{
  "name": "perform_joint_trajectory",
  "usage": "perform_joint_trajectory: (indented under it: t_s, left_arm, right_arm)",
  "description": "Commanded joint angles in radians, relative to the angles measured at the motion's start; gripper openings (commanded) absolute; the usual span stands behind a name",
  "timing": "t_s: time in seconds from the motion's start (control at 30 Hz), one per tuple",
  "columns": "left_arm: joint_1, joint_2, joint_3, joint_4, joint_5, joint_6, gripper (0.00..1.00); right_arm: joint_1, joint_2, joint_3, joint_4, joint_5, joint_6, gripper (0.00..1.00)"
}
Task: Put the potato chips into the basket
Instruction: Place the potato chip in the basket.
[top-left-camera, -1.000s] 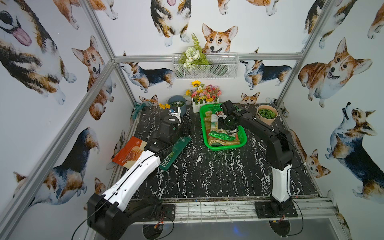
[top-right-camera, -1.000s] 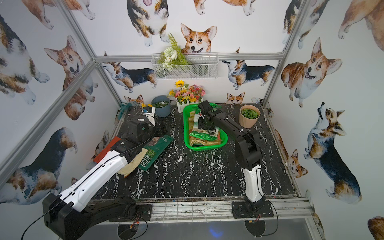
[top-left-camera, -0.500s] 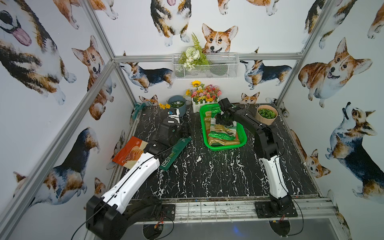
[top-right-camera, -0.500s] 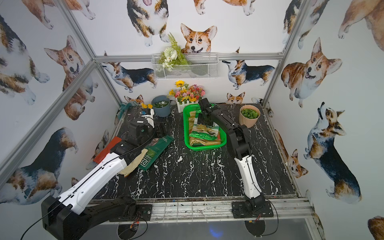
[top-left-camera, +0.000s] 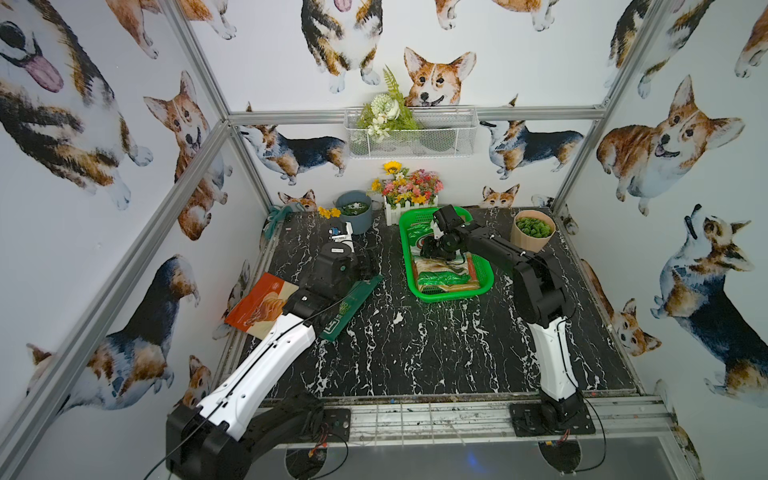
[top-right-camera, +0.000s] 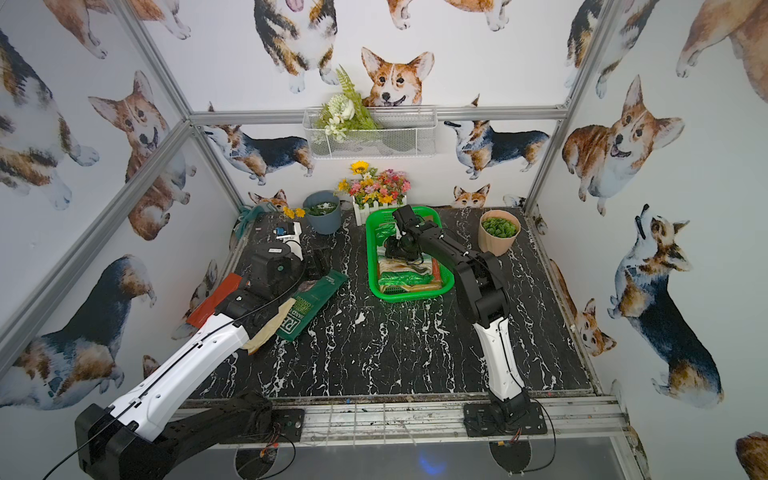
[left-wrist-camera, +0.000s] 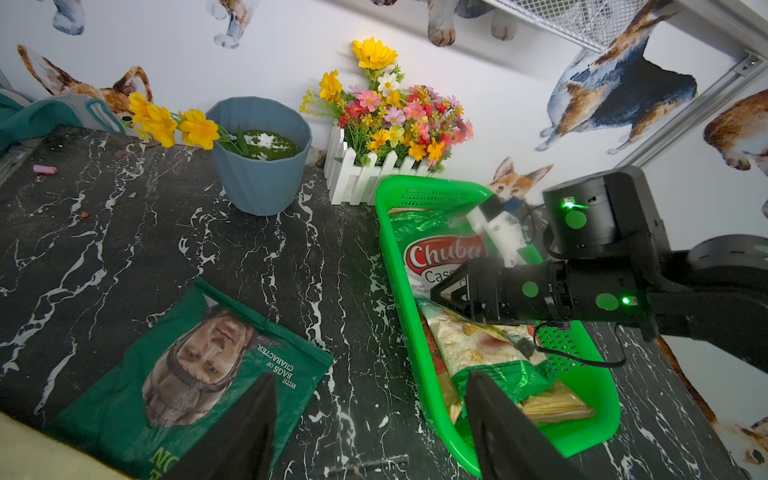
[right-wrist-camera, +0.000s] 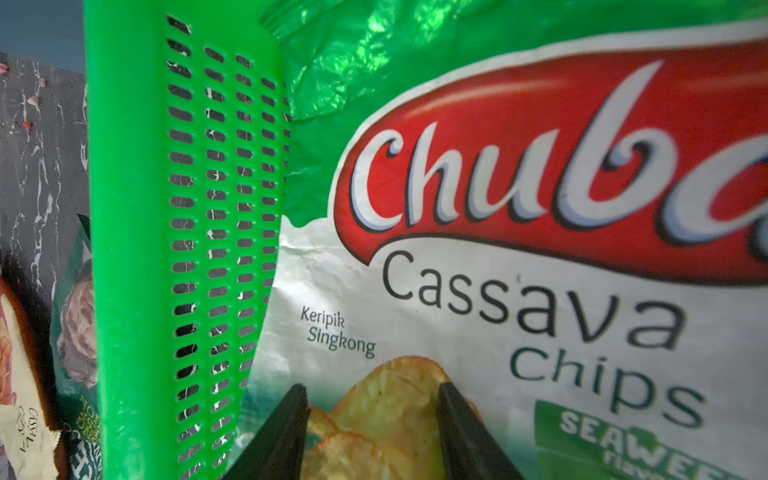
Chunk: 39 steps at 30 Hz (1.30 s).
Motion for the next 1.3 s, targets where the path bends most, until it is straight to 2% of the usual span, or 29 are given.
perform_joint_trajectory:
  t_s: [0.0,0.13,0.23,0.4,0.6,0.87,1.07,1.27]
  left_arm:
    - [0.002,0.008,0.003,0.026,-0.003,-0.003,0.75]
    - [0.006,0.017,0.005,0.014,-0.016,-0.004,0.75]
    - [0.015,0.033,0.012,-0.016,-0.03,-0.026,0.75]
    - [0.039,0.067,0.015,-0.033,-0.029,-0.059,0.75]
    - [0.083,0.127,0.032,-0.032,0.013,-0.106,0.75]
    - [0.169,0.206,0.054,-0.087,0.074,-0.118,0.76]
    - [0.309,0.261,0.015,-0.079,0.19,-0.244,0.77]
    - [0.401,0.215,-0.059,-0.057,0.112,-0.314,0.78]
  right_arm:
    - [0.0,-0.019,0.018,-0.033,-0.011,0.017,0.54]
    - [0.027,-0.069,0.034,-0.078,0.112,0.016,0.56]
    - [0.053,-0.133,-0.037,-0.081,0.176,0.011,0.56]
    - [0.074,-0.223,-0.203,-0.036,0.173,0.018,0.54]
    - [0.074,-0.238,-0.323,0.008,0.143,0.047,0.53]
    - [0.078,-0.249,-0.199,-0.031,0.152,0.051,0.54]
    - [0.102,-0.304,-0.094,-0.057,0.222,0.056,0.56]
    - [0.126,-0.338,-0.115,-0.017,0.229,0.082,0.57]
